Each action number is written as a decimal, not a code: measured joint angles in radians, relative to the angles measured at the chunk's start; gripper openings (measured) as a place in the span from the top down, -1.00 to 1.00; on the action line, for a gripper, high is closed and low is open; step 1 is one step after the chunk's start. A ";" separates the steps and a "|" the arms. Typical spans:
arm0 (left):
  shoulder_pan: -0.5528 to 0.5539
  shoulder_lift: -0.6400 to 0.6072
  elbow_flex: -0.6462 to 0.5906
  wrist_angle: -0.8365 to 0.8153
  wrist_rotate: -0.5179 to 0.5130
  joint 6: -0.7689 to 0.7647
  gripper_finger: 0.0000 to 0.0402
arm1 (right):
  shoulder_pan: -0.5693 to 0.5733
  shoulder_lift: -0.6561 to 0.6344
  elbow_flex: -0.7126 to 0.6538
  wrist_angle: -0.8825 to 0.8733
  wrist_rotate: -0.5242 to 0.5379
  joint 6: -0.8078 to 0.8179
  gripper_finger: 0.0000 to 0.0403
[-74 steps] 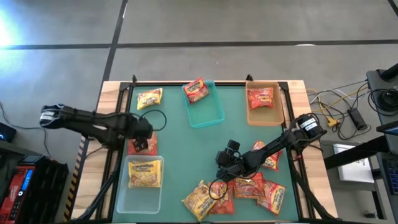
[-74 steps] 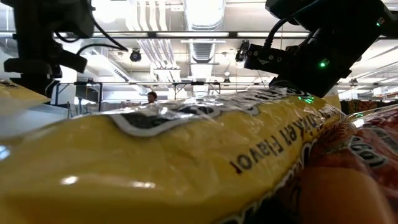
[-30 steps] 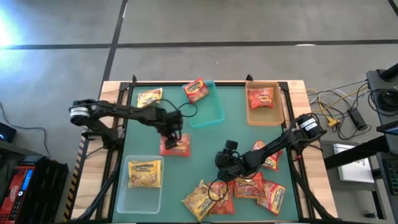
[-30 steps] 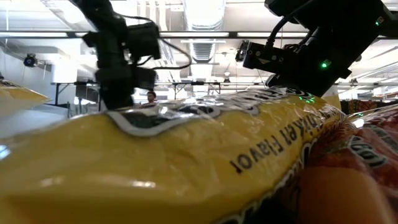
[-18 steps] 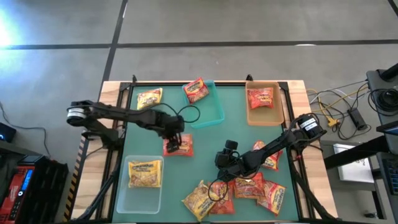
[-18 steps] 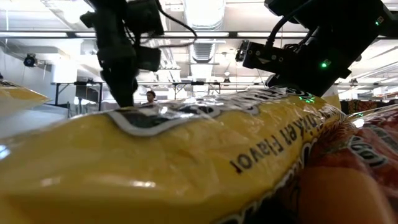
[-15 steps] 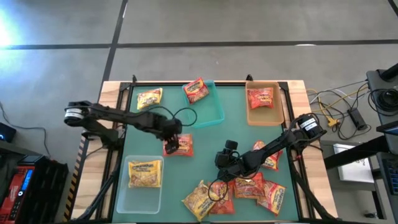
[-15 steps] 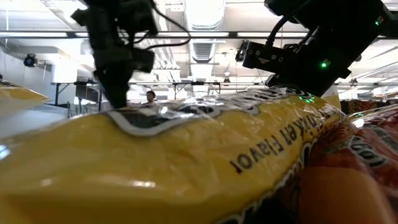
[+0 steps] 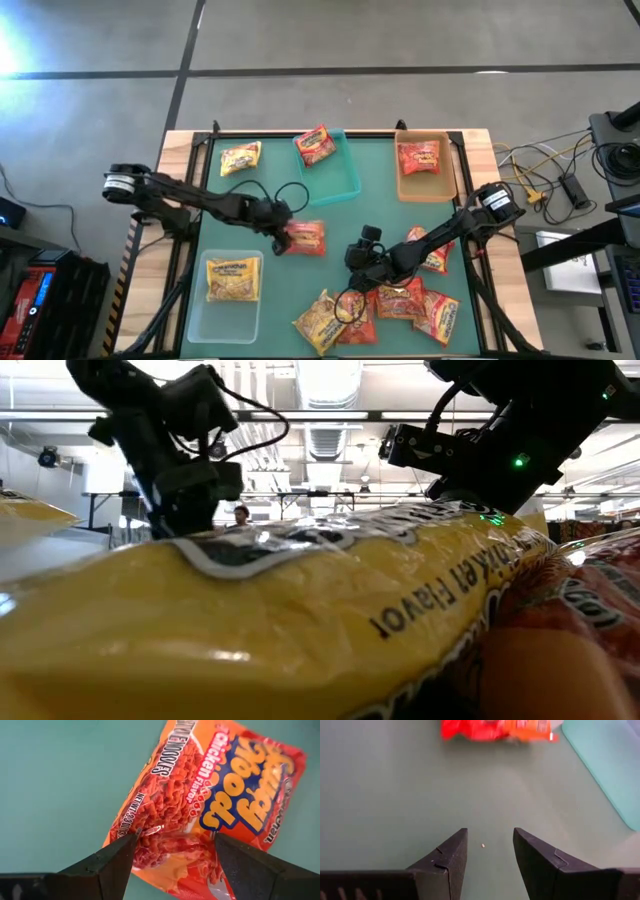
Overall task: Sort Maruchan noodles
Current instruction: Put the middle left orange noodle pack into the orange bin
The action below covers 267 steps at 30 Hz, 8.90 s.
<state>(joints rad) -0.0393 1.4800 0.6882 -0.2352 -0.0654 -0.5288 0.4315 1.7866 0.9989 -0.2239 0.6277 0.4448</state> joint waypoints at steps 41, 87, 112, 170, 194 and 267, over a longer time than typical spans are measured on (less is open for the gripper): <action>-0.161 -0.221 -0.189 0.200 -0.355 -0.154 -0.31 | 0.000 0.000 0.000 0.029 0.000 0.000 0.25; -0.155 0.173 -0.062 0.376 -0.311 -0.055 -0.31 | -0.026 -0.001 0.011 0.315 -0.029 0.130 0.25; -0.145 0.216 -0.072 0.381 -0.257 0.024 -0.31 | -0.033 -0.117 0.011 0.325 -0.158 0.167 0.26; -0.050 0.244 -0.077 0.523 -0.161 0.154 -0.31 | -0.384 -0.249 -0.460 0.730 -0.603 0.707 -0.23; -0.050 0.349 -0.010 0.576 -0.177 0.165 -0.31 | -0.391 -0.053 -0.253 0.728 -0.696 0.635 -0.29; -0.030 0.027 0.068 0.225 -0.634 0.224 -0.31 | -0.749 -0.596 0.231 -1.088 -0.316 -0.124 0.64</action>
<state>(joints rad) -0.0696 1.5074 0.7567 -0.0100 -0.6993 -0.3044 -0.3174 1.1904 1.2303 -1.3120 0.3115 0.3210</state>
